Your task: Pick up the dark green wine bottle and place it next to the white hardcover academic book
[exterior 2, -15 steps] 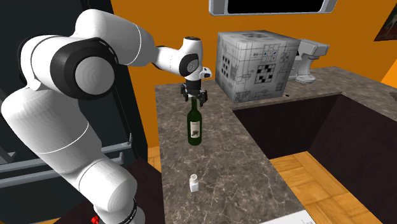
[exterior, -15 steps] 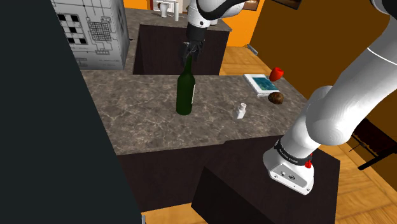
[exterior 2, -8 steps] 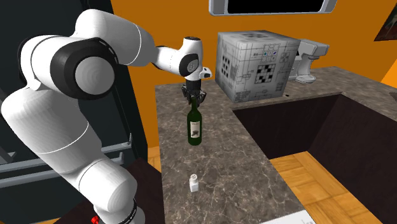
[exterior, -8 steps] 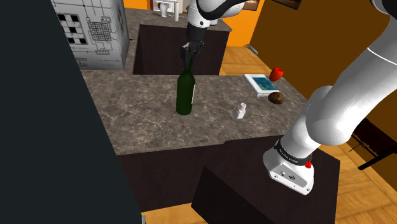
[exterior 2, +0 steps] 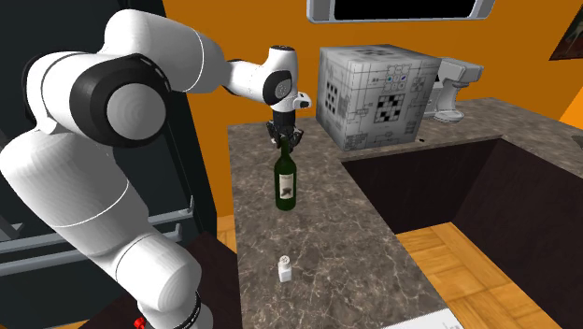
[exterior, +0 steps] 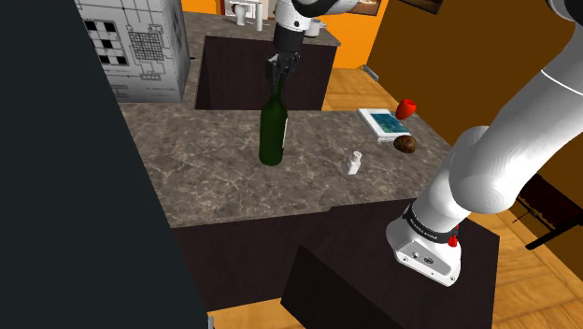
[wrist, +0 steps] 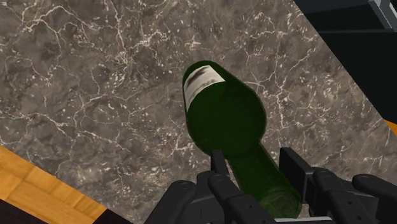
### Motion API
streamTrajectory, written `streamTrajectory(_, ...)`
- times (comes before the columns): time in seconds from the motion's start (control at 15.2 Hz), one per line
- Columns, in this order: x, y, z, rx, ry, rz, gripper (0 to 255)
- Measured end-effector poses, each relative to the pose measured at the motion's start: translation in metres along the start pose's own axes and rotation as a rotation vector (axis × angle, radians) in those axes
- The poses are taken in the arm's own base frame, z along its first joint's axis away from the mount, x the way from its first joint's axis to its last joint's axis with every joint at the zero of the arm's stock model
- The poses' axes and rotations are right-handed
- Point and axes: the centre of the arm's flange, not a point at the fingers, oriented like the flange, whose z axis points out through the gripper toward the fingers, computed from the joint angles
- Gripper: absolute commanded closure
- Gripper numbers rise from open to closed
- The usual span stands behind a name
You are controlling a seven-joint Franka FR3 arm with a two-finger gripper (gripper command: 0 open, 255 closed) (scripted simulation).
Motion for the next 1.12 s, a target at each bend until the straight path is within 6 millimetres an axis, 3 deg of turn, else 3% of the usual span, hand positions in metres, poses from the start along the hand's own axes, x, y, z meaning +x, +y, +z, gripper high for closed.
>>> streamTrajectory(0.92, 0.006, -0.003, -0.072, 0.000, 0.000, 0.000, 255)
streamTrajectory(1.12, -0.012, 0.019, -0.077, 0.000, 0.000, 0.001, 255)
